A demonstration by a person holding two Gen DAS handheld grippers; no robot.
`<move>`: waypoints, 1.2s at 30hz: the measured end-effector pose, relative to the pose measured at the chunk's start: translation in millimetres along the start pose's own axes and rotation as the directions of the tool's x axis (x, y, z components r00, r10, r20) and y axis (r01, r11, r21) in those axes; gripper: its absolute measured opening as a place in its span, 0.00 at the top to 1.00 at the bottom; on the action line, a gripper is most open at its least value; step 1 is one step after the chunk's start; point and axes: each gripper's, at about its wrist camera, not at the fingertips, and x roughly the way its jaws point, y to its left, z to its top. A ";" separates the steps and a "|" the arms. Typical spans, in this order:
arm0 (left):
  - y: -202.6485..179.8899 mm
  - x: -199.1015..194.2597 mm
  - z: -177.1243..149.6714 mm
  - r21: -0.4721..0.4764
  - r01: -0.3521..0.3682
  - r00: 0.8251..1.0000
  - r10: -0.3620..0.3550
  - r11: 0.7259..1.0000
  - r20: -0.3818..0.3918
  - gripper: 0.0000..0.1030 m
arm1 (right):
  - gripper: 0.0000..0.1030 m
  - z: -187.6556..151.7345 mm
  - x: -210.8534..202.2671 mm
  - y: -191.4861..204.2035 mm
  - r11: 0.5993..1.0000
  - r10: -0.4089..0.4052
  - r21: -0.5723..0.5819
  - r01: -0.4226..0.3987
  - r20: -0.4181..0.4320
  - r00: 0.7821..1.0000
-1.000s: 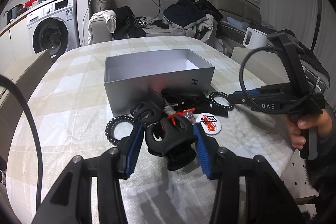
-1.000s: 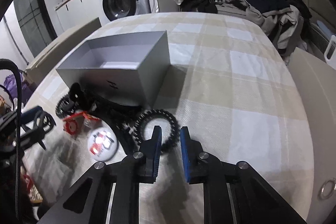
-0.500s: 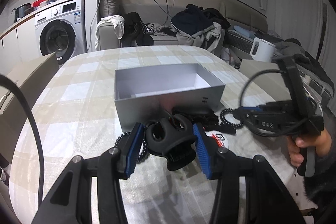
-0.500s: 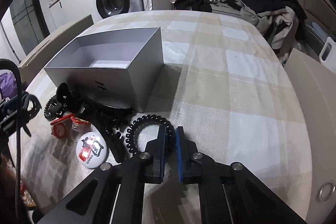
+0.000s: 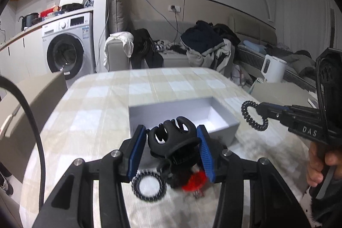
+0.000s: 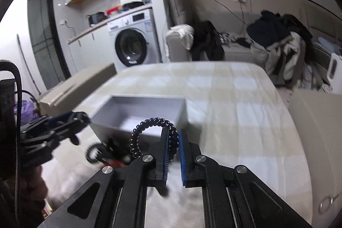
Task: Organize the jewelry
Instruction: 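Carry the claw clip into the box with left tool while right carries a hair tie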
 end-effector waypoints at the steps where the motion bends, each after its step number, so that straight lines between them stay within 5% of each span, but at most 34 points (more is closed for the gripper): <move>1: 0.2 0.9 3.3 0.002 -0.003 1.000 0.003 1.000 0.010 0.59 | 0.92 3.6 1.4 2.7 1.000 0.006 -0.006 -0.006 0.004 1.000; 11: 10.8 30.2 11.8 -0.022 -0.033 0.999 0.034 0.999 0.014 0.59 | 0.92 20.3 37.1 1.7 0.994 0.077 0.084 -0.075 -0.020 0.997; 28: 22.0 44.1 8.5 -0.039 -0.058 0.997 0.057 0.998 -0.046 0.59 | 0.92 20.2 67.6 7.5 0.995 0.057 0.090 -0.049 -0.087 0.995; 32: 20.3 42.2 10.3 -0.036 -0.054 0.997 0.052 0.998 -0.051 0.58 | 0.87 20.2 66.7 11.2 0.997 0.041 0.073 -0.035 -0.083 0.996; 36: 21.4 37.3 12.5 -0.045 -0.042 0.998 0.039 0.998 -0.050 0.53 | 0.73 19.1 61.5 12.9 0.998 0.032 0.053 -0.028 -0.073 0.997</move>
